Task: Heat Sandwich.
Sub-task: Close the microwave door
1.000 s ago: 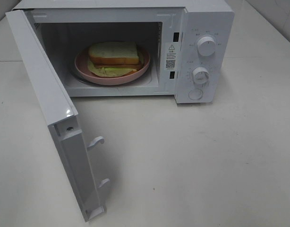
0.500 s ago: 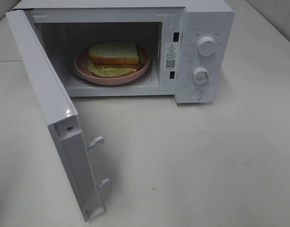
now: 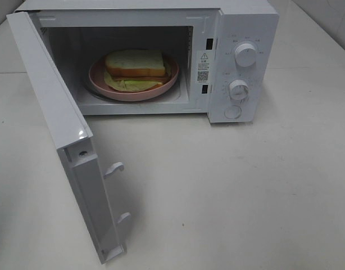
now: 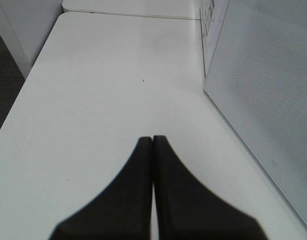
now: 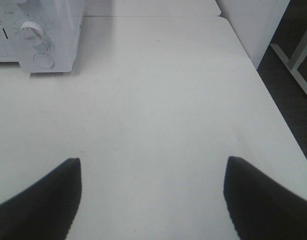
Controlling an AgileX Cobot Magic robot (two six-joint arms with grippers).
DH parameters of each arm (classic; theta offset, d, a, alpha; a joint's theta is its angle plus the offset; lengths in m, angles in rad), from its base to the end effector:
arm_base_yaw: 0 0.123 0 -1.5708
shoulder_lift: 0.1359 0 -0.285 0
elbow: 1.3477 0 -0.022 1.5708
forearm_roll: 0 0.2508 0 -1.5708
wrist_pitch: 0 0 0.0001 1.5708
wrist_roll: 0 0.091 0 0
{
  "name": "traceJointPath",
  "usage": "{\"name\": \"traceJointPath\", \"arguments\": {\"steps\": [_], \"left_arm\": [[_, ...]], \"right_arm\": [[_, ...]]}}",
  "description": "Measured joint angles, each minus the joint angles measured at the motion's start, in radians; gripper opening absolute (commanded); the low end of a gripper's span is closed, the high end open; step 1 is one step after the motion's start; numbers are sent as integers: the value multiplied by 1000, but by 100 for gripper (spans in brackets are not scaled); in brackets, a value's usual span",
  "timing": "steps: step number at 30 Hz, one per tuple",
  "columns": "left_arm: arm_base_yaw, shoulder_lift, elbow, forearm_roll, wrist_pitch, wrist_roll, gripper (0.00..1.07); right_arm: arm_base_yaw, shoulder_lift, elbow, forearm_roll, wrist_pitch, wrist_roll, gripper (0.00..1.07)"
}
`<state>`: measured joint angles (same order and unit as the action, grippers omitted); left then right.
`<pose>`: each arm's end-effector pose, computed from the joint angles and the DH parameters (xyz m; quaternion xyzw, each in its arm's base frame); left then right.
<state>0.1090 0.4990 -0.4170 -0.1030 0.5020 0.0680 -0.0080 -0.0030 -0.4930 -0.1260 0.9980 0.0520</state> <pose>0.1011 0.0065 0.2721 -0.0437 0.8574 0.0010 0.5128 -0.0024 -0.0096 0.2810 0.0254 0.8355 -0.0510 0.5465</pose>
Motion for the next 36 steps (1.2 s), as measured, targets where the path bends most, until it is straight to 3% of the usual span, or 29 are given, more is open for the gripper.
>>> {"name": "traceJointPath", "arguments": {"steps": [5,10,14,26,31,33,34,36], "left_arm": [[0,67,88,0,-207,14,0],[0,98,121,0,-313,19,0],[0,183,162,12,-496,29,0],[0,415,167,103,-777,24,0],[0,491,168,202,-871,-50,0],[0,529,168,275,-913,-138,0],[0,529,168,275,-913,-138,0],[0,550,168,344,-939,-205,0]], "right_arm": [[0,0,0,0,0,0,75],[0,0,0,0,0,0,75],[0,0,0,0,0,0,75],[0,0,0,0,0,0,75],[0,0,0,0,0,0,75],[0,0,0,0,0,0,75],[0,0,0,0,0,0,75],[0,0,0,0,0,0,75]]}}
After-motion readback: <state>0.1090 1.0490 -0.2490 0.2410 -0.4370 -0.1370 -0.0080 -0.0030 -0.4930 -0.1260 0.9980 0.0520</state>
